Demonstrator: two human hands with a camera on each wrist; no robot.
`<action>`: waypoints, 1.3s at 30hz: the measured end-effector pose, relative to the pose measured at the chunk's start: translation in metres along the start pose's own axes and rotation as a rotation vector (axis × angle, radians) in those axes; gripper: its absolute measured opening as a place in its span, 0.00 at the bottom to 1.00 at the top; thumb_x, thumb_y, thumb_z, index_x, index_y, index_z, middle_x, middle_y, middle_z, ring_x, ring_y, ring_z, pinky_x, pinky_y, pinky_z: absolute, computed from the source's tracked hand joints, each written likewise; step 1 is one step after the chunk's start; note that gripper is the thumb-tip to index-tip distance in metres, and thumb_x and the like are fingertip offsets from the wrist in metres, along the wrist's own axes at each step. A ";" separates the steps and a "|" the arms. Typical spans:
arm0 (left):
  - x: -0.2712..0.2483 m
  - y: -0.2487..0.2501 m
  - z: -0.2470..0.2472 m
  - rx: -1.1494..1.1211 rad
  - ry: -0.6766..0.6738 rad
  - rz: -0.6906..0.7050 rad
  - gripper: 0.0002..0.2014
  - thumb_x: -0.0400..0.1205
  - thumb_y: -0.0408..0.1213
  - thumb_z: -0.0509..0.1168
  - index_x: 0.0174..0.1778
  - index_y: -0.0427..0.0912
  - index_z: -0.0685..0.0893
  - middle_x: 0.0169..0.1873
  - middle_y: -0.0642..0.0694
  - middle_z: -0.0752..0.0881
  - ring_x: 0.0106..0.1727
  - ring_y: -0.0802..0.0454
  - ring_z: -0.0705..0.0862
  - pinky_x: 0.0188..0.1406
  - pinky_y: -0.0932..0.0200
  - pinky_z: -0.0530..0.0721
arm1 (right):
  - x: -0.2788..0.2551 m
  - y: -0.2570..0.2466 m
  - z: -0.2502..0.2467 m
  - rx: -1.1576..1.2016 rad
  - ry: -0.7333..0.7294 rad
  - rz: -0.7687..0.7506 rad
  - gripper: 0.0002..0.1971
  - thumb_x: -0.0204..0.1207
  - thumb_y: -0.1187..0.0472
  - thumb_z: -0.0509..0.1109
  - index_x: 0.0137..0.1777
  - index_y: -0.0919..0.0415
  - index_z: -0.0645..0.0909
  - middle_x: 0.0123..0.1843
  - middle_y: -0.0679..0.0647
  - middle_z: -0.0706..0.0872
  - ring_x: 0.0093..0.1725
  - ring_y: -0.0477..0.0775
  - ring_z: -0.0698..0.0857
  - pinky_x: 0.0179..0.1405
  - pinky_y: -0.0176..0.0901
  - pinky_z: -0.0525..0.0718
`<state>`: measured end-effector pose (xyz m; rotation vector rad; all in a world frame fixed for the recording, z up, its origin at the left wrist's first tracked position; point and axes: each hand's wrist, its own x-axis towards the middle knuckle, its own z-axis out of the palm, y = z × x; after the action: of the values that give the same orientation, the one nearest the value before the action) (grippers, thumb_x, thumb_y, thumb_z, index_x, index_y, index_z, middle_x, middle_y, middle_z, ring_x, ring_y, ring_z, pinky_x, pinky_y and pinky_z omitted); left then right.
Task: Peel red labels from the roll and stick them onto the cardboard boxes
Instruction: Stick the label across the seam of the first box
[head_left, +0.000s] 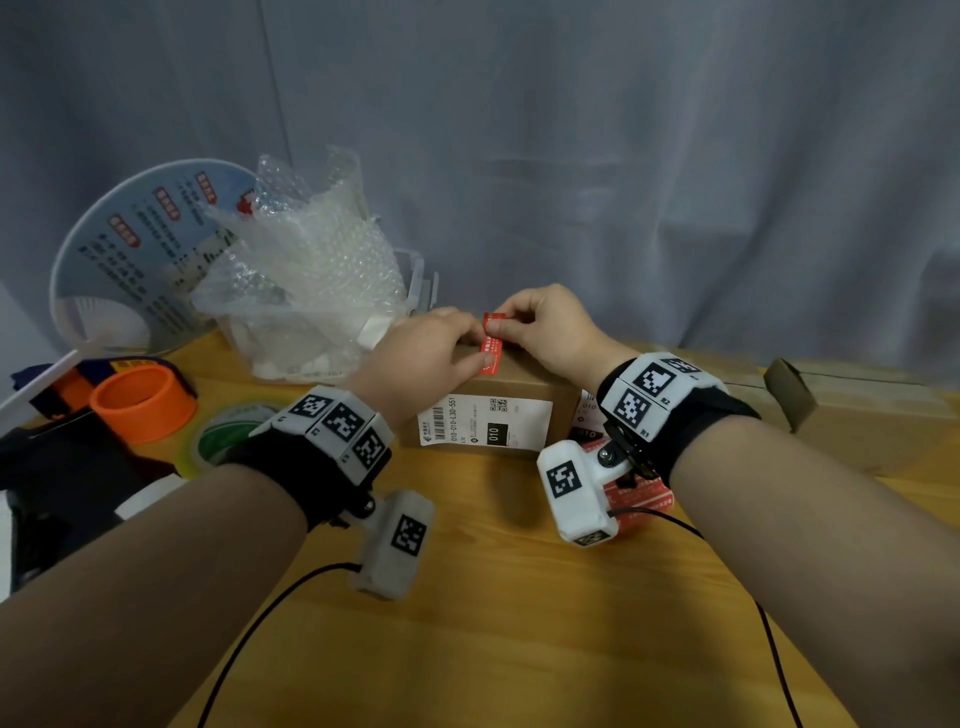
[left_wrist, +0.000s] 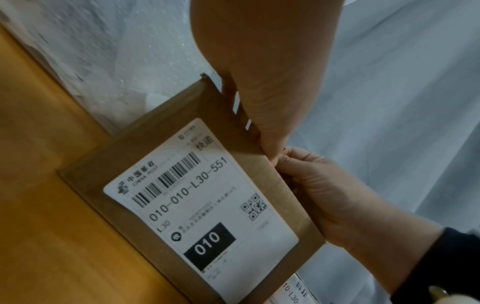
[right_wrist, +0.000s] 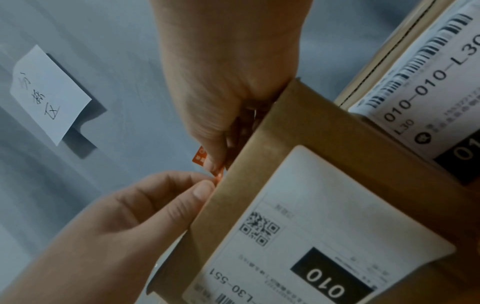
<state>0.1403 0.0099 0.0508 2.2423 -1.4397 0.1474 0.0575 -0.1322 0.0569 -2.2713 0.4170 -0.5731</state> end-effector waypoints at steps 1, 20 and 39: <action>-0.001 -0.001 0.000 -0.034 -0.009 0.003 0.15 0.79 0.50 0.65 0.58 0.49 0.83 0.55 0.50 0.85 0.58 0.51 0.82 0.61 0.52 0.77 | 0.000 0.000 0.000 0.006 0.004 0.000 0.07 0.74 0.59 0.73 0.44 0.64 0.87 0.43 0.60 0.90 0.42 0.50 0.84 0.50 0.48 0.83; -0.014 -0.010 0.008 0.204 -0.002 0.242 0.27 0.81 0.53 0.46 0.62 0.46 0.86 0.62 0.48 0.86 0.65 0.48 0.80 0.68 0.51 0.69 | 0.007 0.007 0.001 -0.200 -0.008 0.001 0.08 0.73 0.52 0.73 0.47 0.52 0.90 0.35 0.37 0.79 0.49 0.49 0.81 0.60 0.59 0.81; -0.012 -0.012 0.009 0.208 -0.082 0.267 0.25 0.84 0.50 0.46 0.68 0.45 0.81 0.62 0.48 0.87 0.64 0.50 0.83 0.65 0.51 0.77 | 0.019 0.012 0.002 -0.272 0.045 0.119 0.12 0.66 0.49 0.77 0.30 0.49 0.77 0.33 0.43 0.82 0.43 0.52 0.84 0.51 0.56 0.84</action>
<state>0.1444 0.0201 0.0349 2.2276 -1.8398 0.3072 0.0731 -0.1478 0.0526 -2.4739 0.6834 -0.5337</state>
